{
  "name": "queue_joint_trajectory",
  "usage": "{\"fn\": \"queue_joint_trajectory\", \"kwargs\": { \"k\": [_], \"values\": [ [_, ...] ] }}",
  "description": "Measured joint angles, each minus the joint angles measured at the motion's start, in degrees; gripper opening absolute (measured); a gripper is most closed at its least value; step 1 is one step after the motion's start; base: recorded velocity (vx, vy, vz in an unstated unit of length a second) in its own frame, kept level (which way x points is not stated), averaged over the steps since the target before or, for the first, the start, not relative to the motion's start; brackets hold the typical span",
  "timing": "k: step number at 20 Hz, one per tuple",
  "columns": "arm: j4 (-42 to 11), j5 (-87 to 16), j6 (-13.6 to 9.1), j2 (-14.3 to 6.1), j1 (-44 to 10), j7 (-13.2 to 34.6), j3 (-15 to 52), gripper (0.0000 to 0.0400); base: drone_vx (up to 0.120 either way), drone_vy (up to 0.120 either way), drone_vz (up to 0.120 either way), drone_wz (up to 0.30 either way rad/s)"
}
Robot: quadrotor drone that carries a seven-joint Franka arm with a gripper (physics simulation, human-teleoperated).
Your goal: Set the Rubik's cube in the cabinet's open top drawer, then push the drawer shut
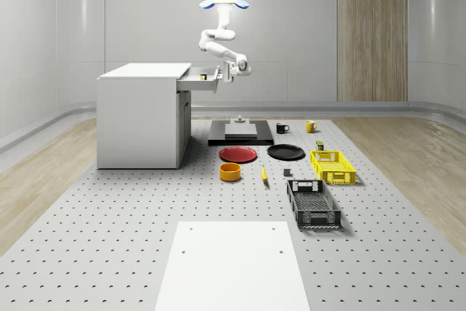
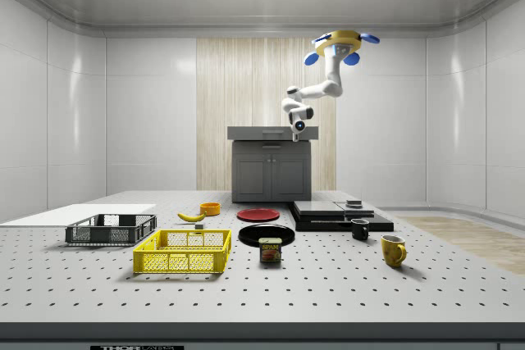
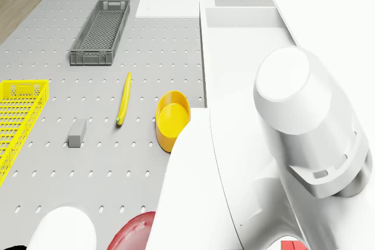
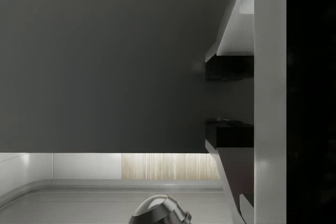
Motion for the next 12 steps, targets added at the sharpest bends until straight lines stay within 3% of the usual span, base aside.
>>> {"fn": "queue_joint_trajectory", "kwargs": {
  "k": [1,2,9,12],
  "values": [
    [0.06,-3.23,0.4,-0.93,1.3,-5.39,0.27,0.0097,0.0,0.0,0.0,0.0],
    [-0.39,-5.49,0.22,-0.92,2.72,-6.66,0.18,0.0098,0.0,0.0,0.0,0.0],
    [-4.67,-10.93,0.49,-2.09,8.65,-7.28,-1.99,0.0104,0.0,0.0,0.0,0.0],
    [-6.2,-14.3,0.56,-2.54,11.4,-9.01,-2.76,0.0104,0.0,-0.093,0.0,0.0]
  ]
}}
